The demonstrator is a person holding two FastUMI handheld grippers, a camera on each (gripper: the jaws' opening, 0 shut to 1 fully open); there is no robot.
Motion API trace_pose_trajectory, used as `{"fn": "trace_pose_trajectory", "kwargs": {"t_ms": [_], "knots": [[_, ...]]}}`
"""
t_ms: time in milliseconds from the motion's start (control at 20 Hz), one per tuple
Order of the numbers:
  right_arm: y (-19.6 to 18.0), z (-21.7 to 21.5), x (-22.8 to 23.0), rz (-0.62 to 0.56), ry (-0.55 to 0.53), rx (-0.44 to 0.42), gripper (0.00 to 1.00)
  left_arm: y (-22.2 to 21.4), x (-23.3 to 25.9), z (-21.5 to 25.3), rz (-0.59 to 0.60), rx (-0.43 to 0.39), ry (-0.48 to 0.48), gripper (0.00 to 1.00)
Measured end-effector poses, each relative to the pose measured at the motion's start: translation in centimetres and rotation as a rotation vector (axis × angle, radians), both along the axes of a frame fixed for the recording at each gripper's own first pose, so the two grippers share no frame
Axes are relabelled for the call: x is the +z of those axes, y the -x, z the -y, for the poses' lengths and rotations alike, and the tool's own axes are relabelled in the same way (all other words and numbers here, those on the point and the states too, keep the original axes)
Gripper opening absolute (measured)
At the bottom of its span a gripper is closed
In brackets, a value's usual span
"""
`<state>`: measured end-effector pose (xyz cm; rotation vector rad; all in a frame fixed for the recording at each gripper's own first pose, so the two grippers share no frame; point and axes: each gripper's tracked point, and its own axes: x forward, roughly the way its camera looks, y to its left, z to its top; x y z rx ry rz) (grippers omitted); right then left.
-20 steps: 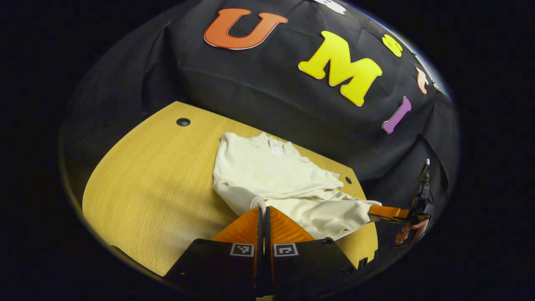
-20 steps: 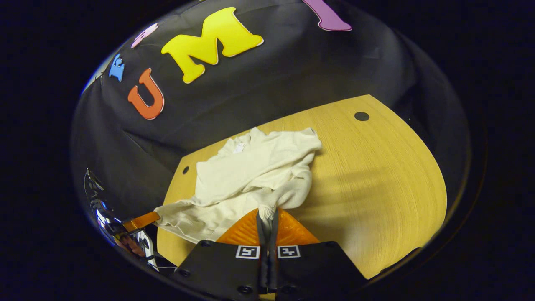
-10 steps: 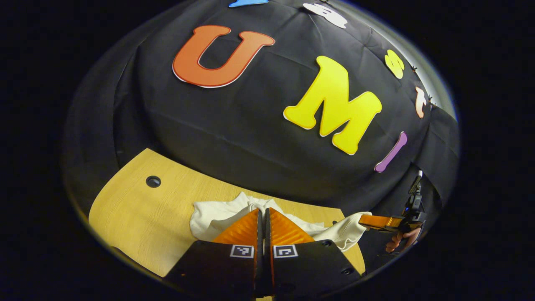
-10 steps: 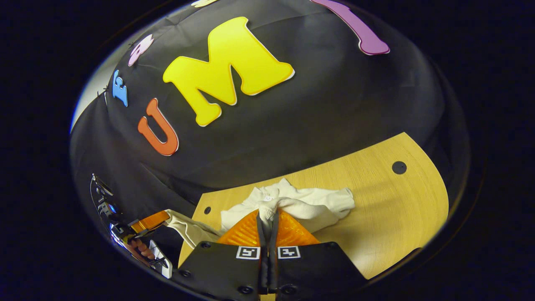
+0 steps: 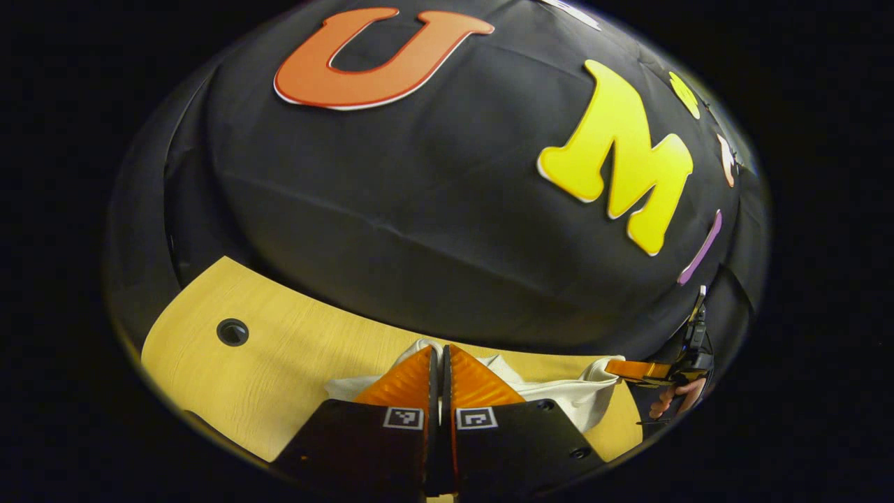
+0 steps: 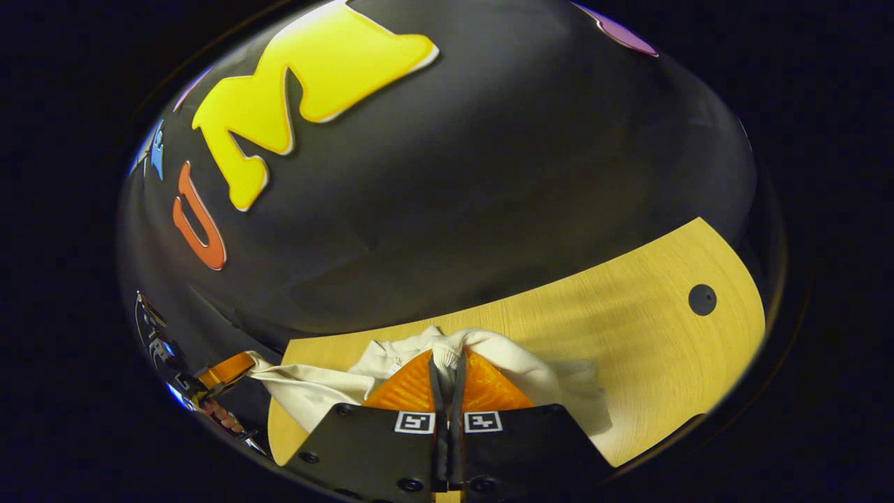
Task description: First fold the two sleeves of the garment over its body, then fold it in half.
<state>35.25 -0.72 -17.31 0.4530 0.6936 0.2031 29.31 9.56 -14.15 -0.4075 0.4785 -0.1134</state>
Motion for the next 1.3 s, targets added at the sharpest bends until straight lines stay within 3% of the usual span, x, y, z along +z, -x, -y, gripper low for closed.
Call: {"fn": "trace_pose_trajectory", "kwargs": {"t_ms": [250,450,600,700,750,850,900,950,1050,1150,1250,1300], "knots": [[-2.8,0.3,-6.6,-0.025,0.127,0.002,0.01,-3.0,-7.2,-0.4,-0.063,0.0,-0.102,0.03],[-3.7,0.0,-8.7,-0.018,0.197,0.016,0.01,-4.0,-11.5,-0.2,-0.105,0.006,-0.154,0.03],[-3.7,1.0,-7.4,-0.011,0.229,0.007,0.09,-4.3,-11.9,0.2,-0.099,-0.007,-0.18,0.04],[-3.8,1.3,-6.5,0.009,0.232,-0.005,0.2,-4.1,-11.0,-0.2,-0.083,-0.009,-0.192,0.07],[-3.7,1.8,-6.4,0.013,0.252,-0.009,0.21,-3.8,-10.6,-1.0,-0.093,0.013,-0.233,0.11],[-3.1,1.8,-4.8,0.046,0.272,-0.02,0.24,-3.6,-9.4,-2.6,-0.072,0.039,-0.287,0.59],[-2.8,2.2,-3.2,0.071,0.279,-0.027,0.35,-2.7,-7.3,-3.4,-0.048,0.055,-0.285,0.83],[-2.3,2.8,-1.2,0.106,0.293,-0.043,0.36,-2.2,-5.3,-4.2,-0.016,0.075,-0.283,0.73],[-0.1,4.4,3.1,0.182,0.336,-0.067,0.37,0.1,0.1,-5.4,0.065,0.11,-0.285,1.0],[3.1,5.2,8.0,0.271,0.368,-0.08,0.4,4.1,5.7,-4.8,0.19,0.124,-0.298,1.0],[6.6,5.1,13.4,0.379,0.397,-0.098,0.99,8.9,11.4,-3.9,0.3,0.129,-0.328,0.98],[8.6,4.9,16.0,0.431,0.399,-0.104,0.97,10.5,13.6,-3.3,0.351,0.141,-0.336,0.98]]}}
